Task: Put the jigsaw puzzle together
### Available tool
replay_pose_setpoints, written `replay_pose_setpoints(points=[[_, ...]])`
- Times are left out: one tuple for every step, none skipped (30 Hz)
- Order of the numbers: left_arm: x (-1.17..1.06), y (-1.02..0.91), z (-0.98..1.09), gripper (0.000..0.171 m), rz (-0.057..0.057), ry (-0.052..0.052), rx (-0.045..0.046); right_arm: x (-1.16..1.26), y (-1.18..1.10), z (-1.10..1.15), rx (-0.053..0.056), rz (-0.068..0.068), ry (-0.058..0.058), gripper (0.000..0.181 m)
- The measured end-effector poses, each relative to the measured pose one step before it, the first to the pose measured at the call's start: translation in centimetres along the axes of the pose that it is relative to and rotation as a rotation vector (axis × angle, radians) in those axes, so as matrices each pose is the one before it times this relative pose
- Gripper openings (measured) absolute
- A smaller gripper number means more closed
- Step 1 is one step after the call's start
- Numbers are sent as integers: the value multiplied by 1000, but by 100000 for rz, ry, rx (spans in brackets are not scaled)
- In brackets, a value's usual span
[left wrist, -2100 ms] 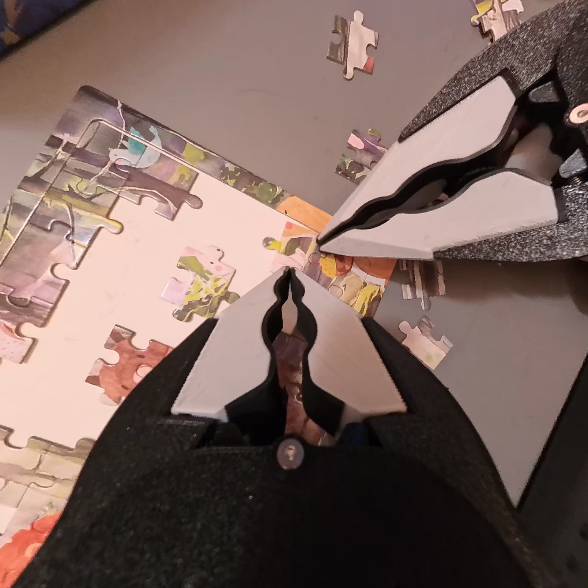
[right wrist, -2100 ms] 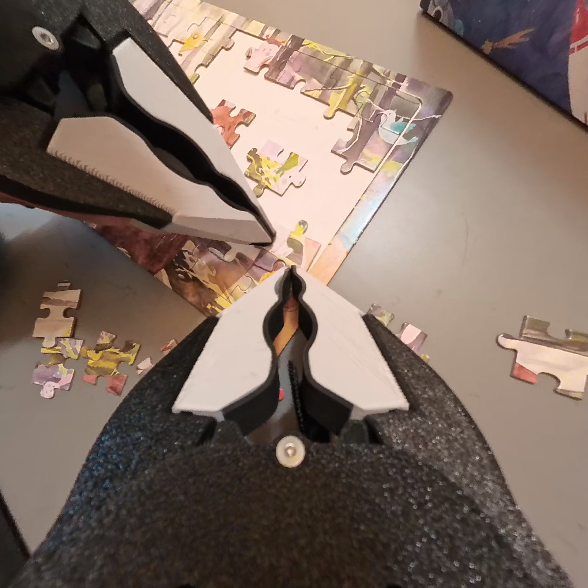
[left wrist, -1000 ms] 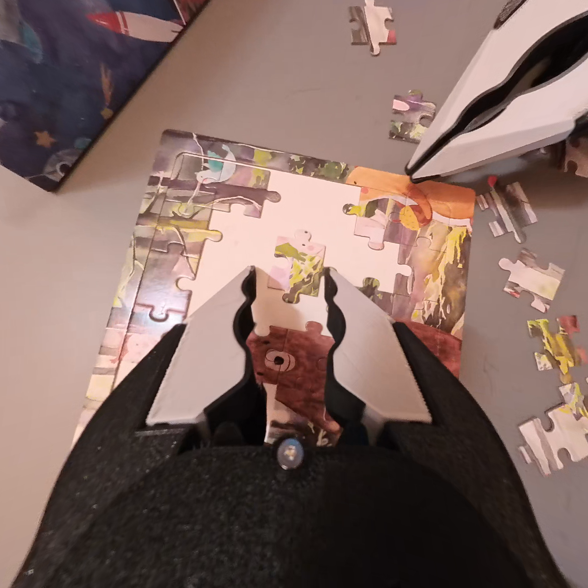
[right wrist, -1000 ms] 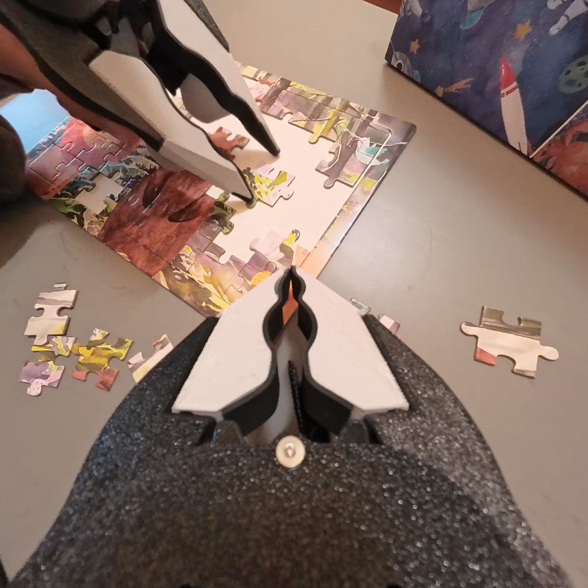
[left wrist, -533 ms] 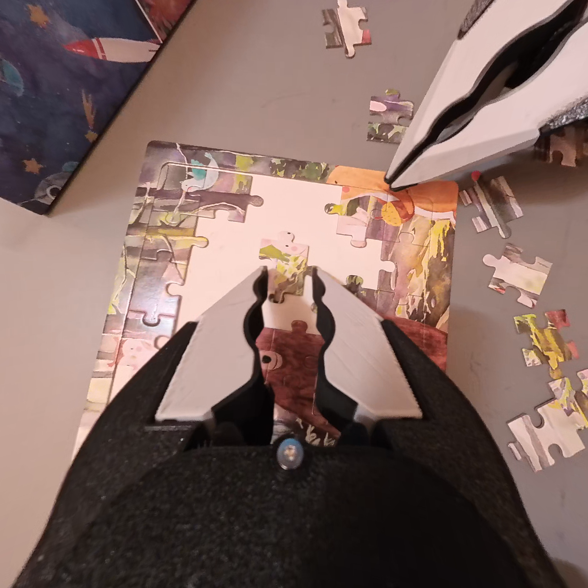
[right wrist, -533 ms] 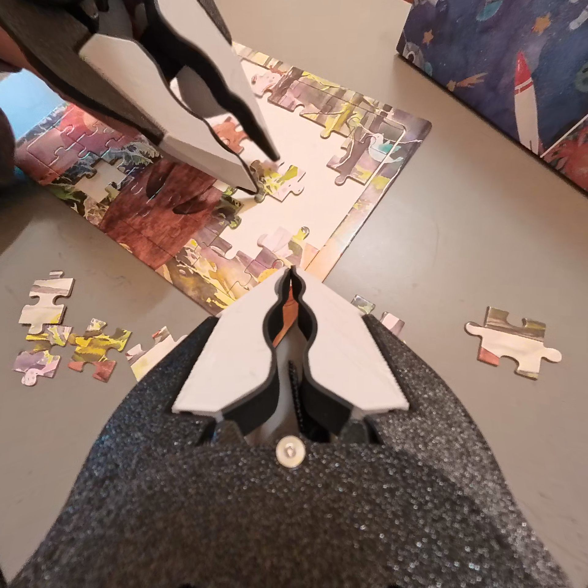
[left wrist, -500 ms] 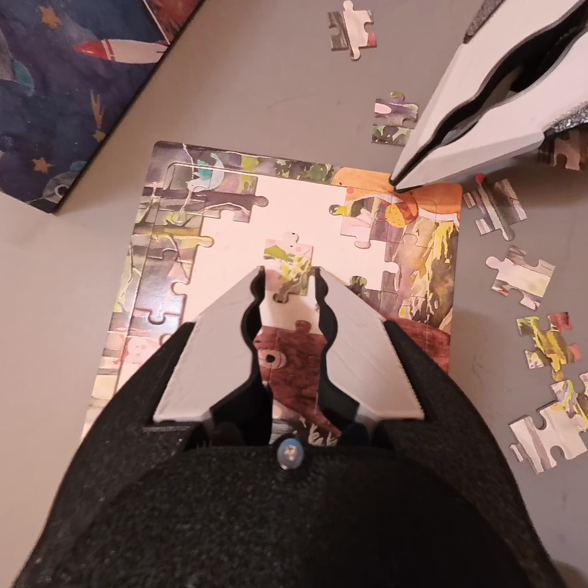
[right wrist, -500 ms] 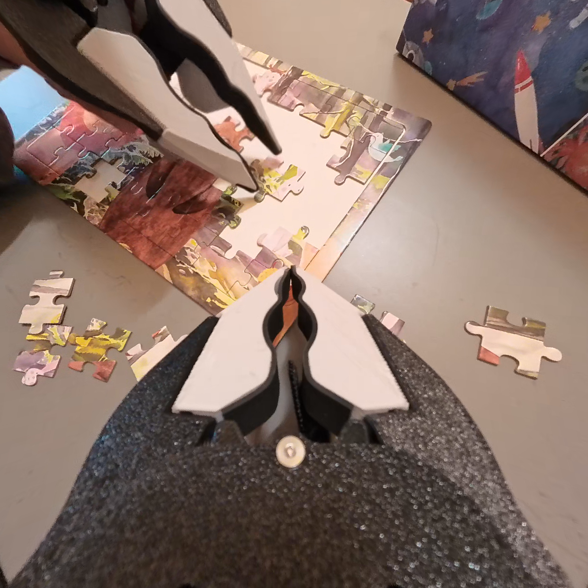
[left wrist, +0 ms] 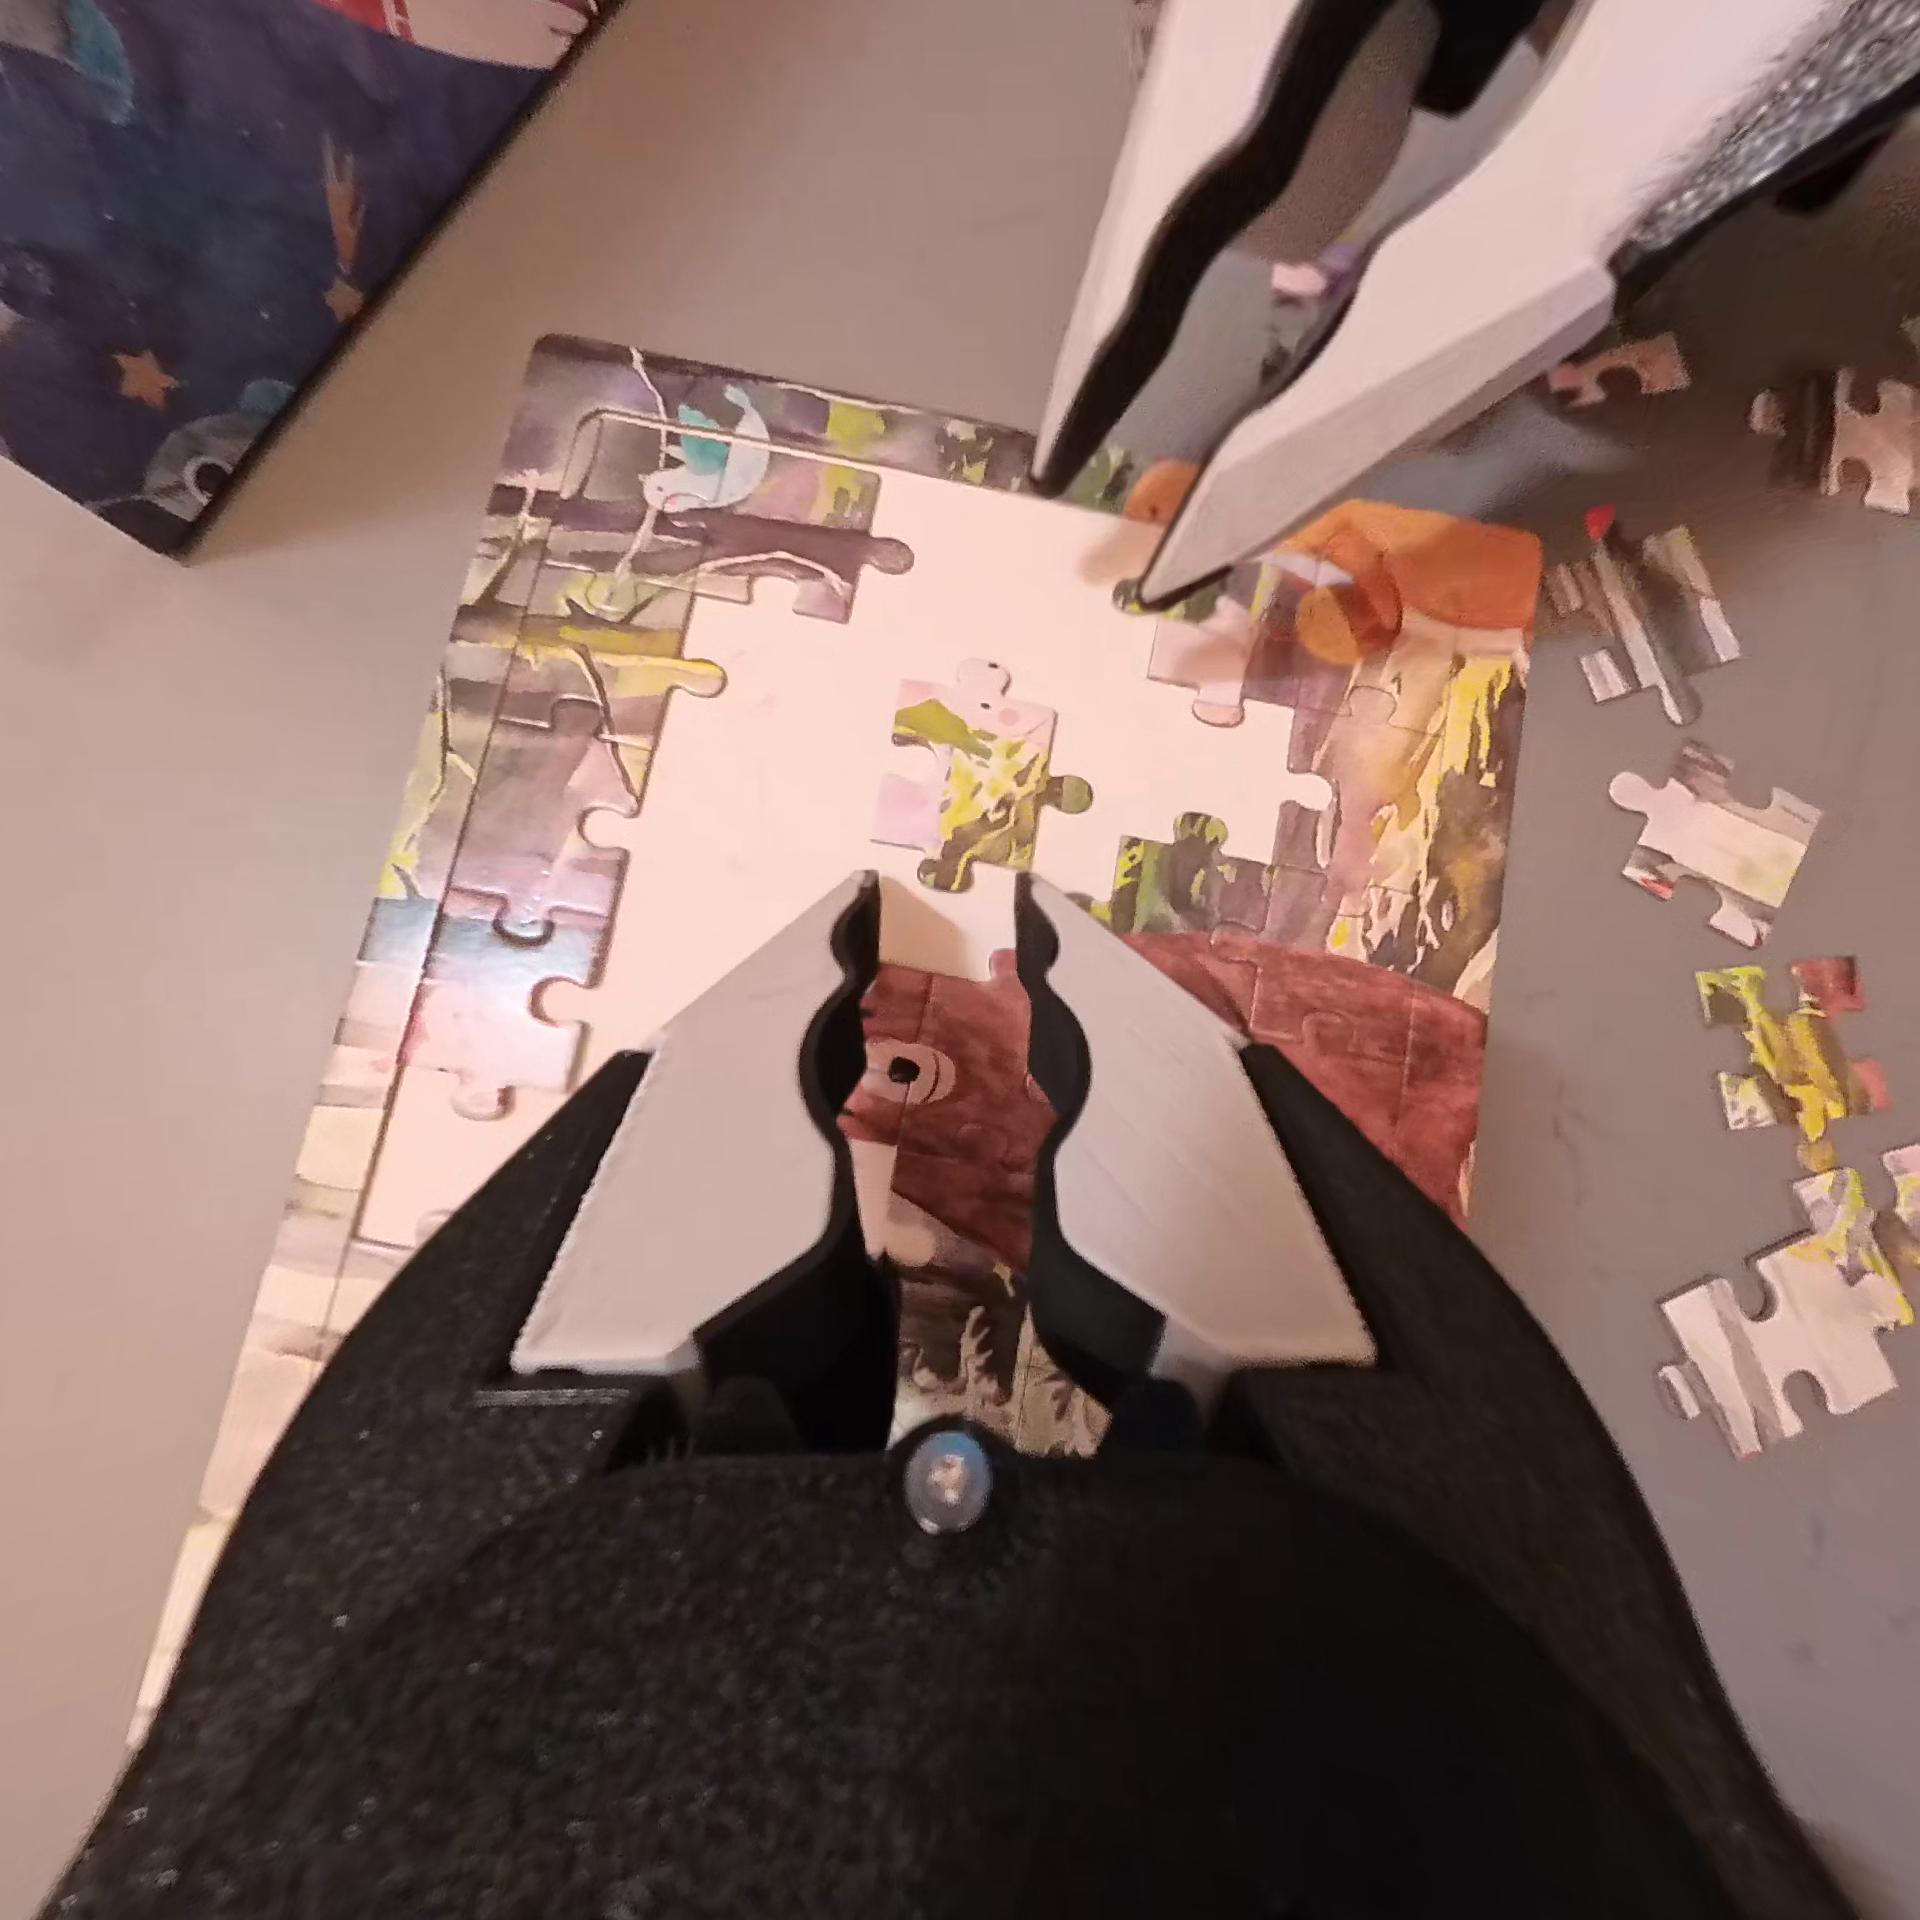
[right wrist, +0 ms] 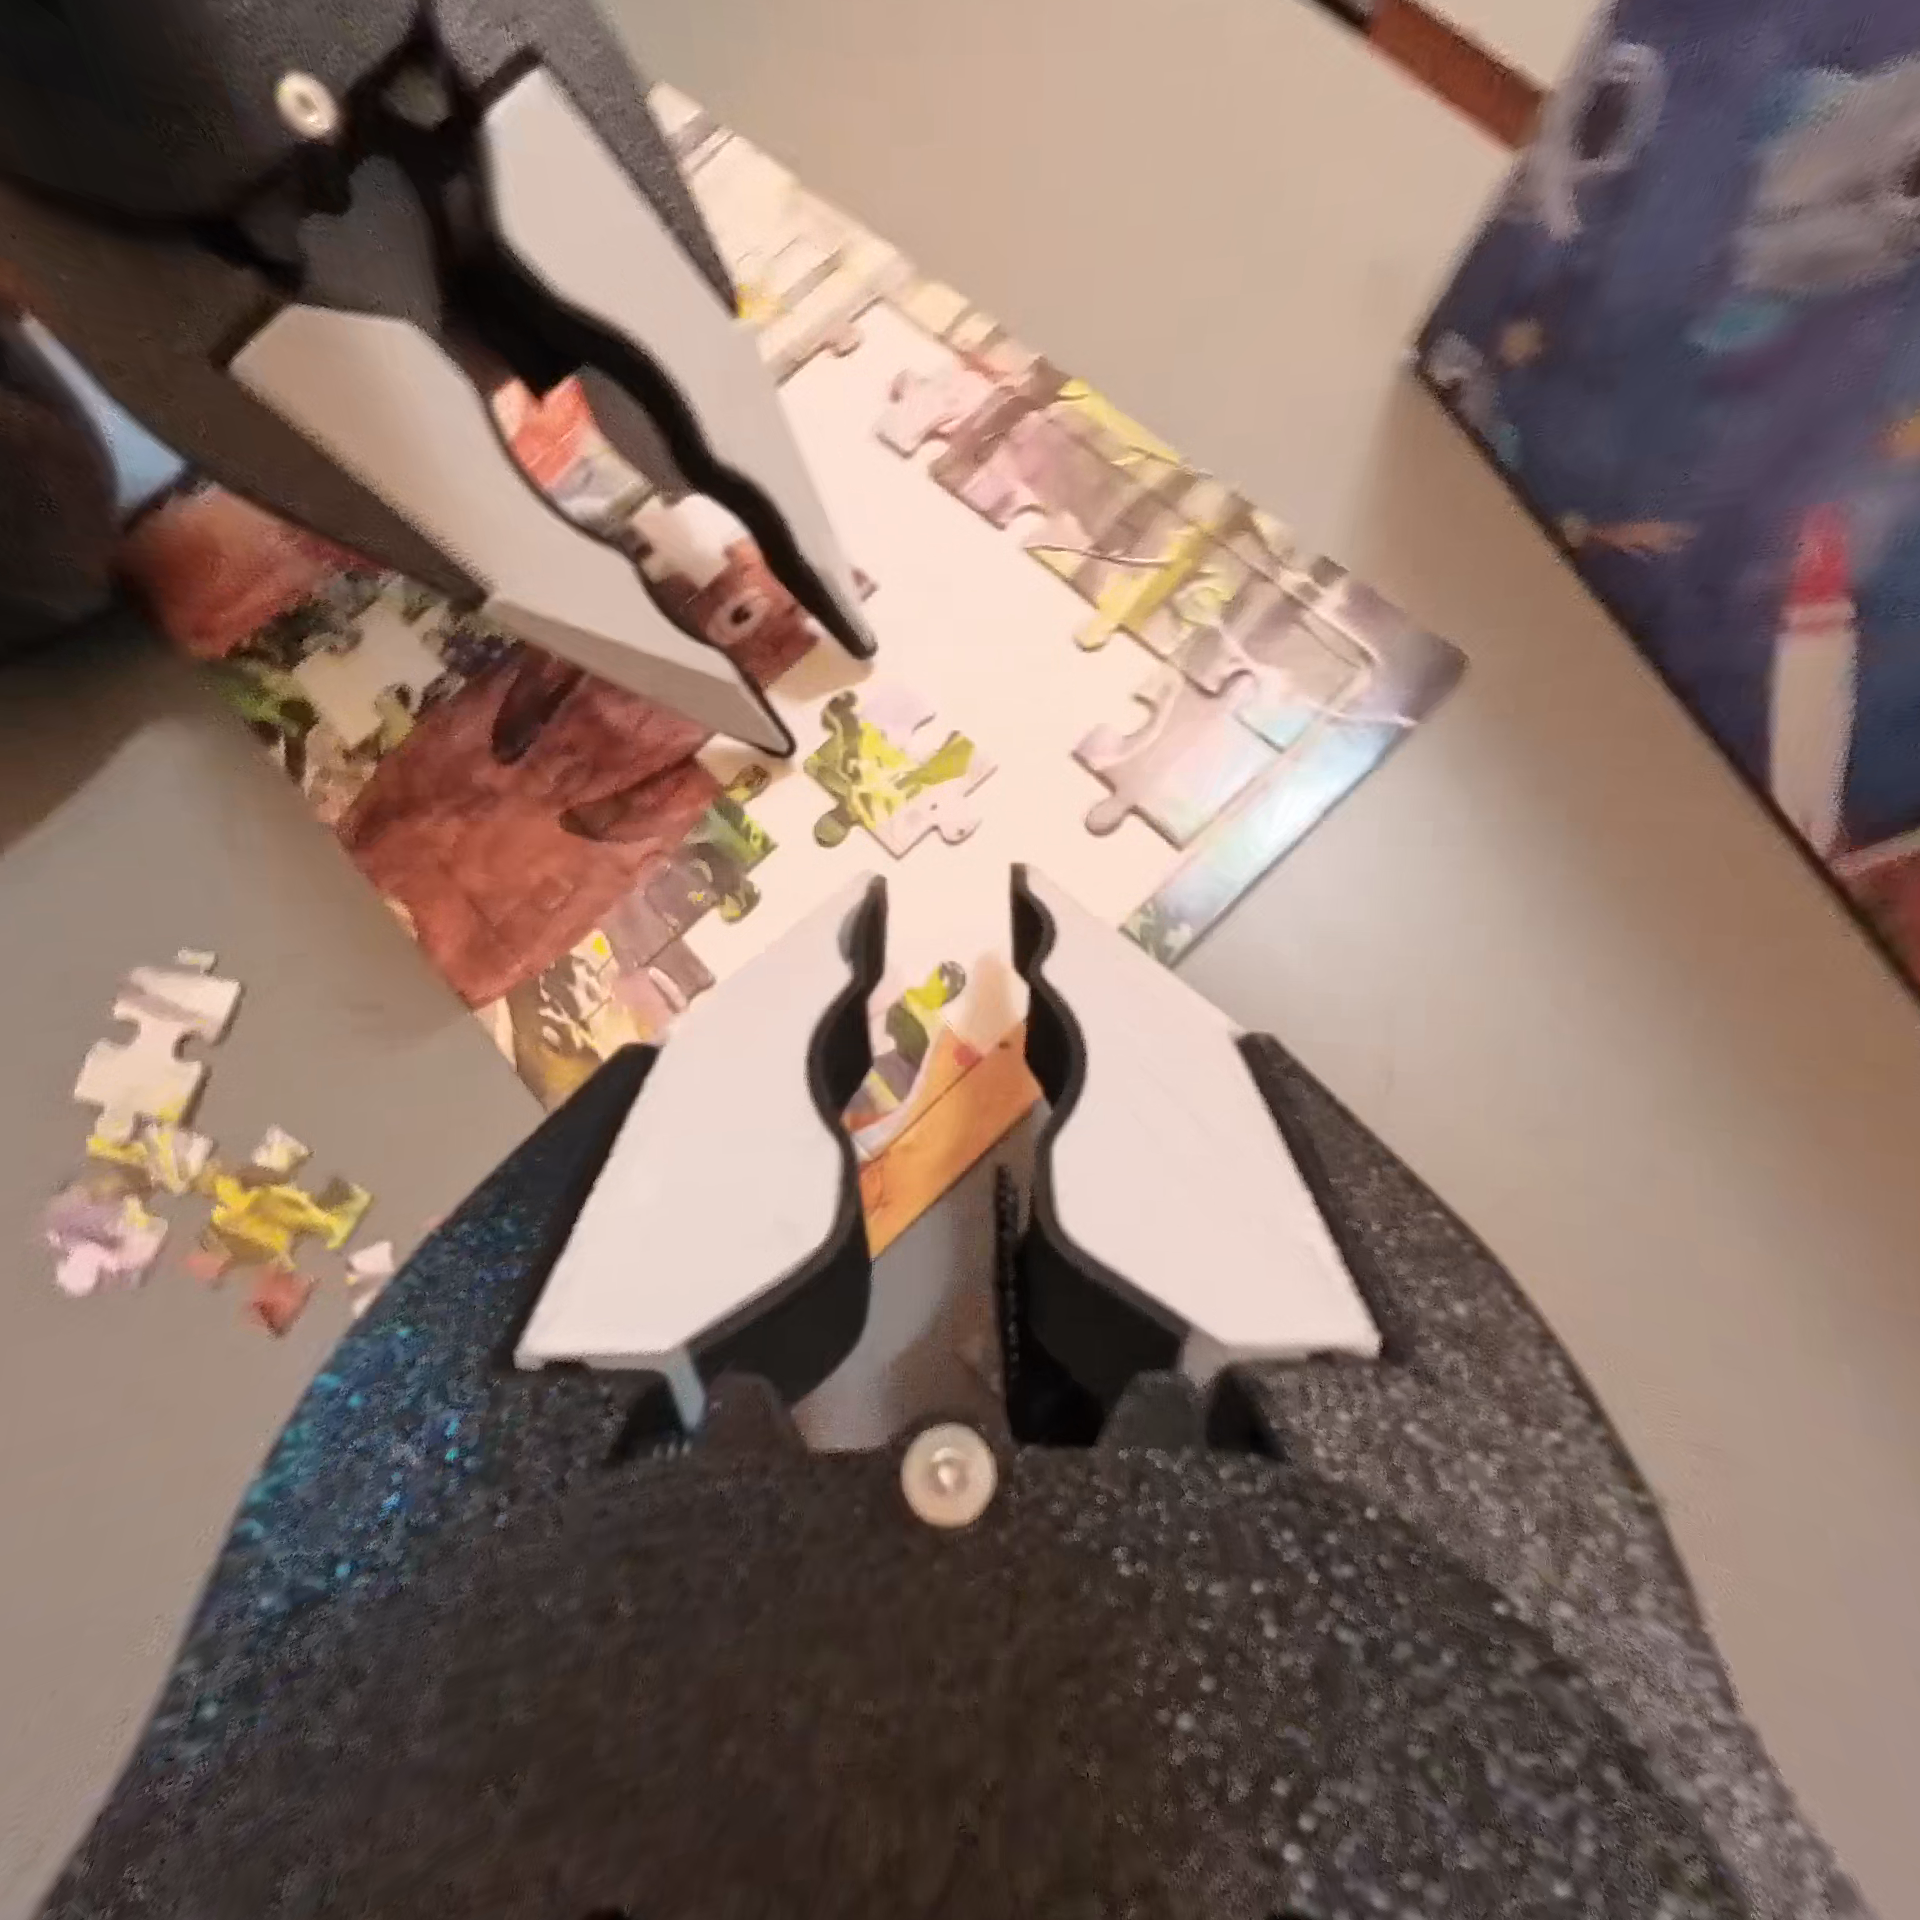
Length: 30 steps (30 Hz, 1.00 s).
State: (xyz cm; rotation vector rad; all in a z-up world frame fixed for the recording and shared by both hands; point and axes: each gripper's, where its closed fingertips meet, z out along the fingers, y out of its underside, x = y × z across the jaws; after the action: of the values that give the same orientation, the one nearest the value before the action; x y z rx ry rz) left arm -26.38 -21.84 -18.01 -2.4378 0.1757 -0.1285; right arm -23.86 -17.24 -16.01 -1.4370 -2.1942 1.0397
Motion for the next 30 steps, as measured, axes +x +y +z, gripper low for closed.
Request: replay_pose_setpoints(points=[[0, 271, 80, 25, 270, 77, -708, 179, -33, 301, -1808, -3820, -559, 30], [-17, 48, 5, 25, 669, -43, 470, 498, -35, 311, -752, -3204, 1269, 32], [-113, -26, -40, 25, 995, -710, 501, 127, 106, 337, -797, -3119, -1436, 31], [-75, 39, -3, 25, 963, -367, -64, -72, 189, 313, -931, -2125, -2871, 26], [24, -2, -10, 25, 734, 245, -15, -81, 182, 294, -556, -1227, -3214, 21], [51, -12, 3, 23, 1043, 335, -87, -313, 155, 227, -720, -1821, -4109, 19], [30, -14, 6, 23, 1669, -70, -114, -259, 62, 103, -538, -3537, -2771, 18], [29, -46, -15, 23, 1927, -323, 4, -53, -124, -29, 177, -4988, -806, 17], [38, -25, 9, 22, 1719, -193, -113, -129, -240, -140, 292, -4991, -1078, 17], [12, -28, 20, 22, 1378, -108, -308, -157, -288, -146, 32, -3855, -1568, 17], [-13, -61, 5, 21, 1078, -131, -214, -19, -213, -117, -574, -2635, -1478, 17], [-1, -26, 10, 19, 711, 65, -366, 183, -122, -53, -1266, -1023, -929, 16], [-10, 13, 43, 19, 384, 245, -597, 189, -142, -3, -739, 222, -1284, 14], [-53, -62, 2, 18, 75, 56, 10, 30, -243, 79, 659, 574, -2050, 13], [-18, -96, -13, 17, -43, 182, 377, 6, -213, 152, 1219, -21, -1645, 12], [30, -27, -13, 17, -172, 537, -22, 184, 13, 172, 24, -1032, -191, 12], [18, 45, -6, 17, -175, 441, -358, 67, 79, 155, -407, -1290, -767, 11], [-14, 86, 2, 17, 42, 203, -421, -44, 55, 131, -566, -984, -1525, 10], [-42, 69, 6, 17, 147, 23, -196, -45, 162, 101, -1550, -1045, -1598, 10], [24, -14, 25, 17, -90, 381, 307, -29, 132, 70, -1519, -1167, -1404, 10], [106, -42, 41, 16, -236, 843, 439, 39, 99, 79, -1465, -1277, -970, 11], [69, -14, 60, 16, -16, 557, 66, 51, 44, 105, -1349, -1123, -884, 11], [27, 0, 54, 16, 133, 262, -49, -8, -34, 163, -1015, -809, -1296, 11], [5, -16, 28, 15, -172, 392, -29, -17, 25, 235, -1494, -664, -1267, 10], [5, 31, 34, 15, -877, 741, -123, -52, 253, 309, -2643, -645, -1338, 10], [2, 20, 26, 15, -1398, 978, -111, 79, 37, 196, -1105, -513, -245, 10], [2, 1, 6, 15, -1093, 871, 38, 59, -137, 50, 252, -351, -398, 10], [0, 3, 5, 15, -548, 607, 293, 22, 59, 61, -536, 385, -871, 10], [-15, -8, -5, 15, -395, 466, 418, 1, 35, 8, -73, 724, -937, 10], [-93, -21, 17, 12, -602, 7, 417, 5, -11, -2, 449, 750, -841, 10]])
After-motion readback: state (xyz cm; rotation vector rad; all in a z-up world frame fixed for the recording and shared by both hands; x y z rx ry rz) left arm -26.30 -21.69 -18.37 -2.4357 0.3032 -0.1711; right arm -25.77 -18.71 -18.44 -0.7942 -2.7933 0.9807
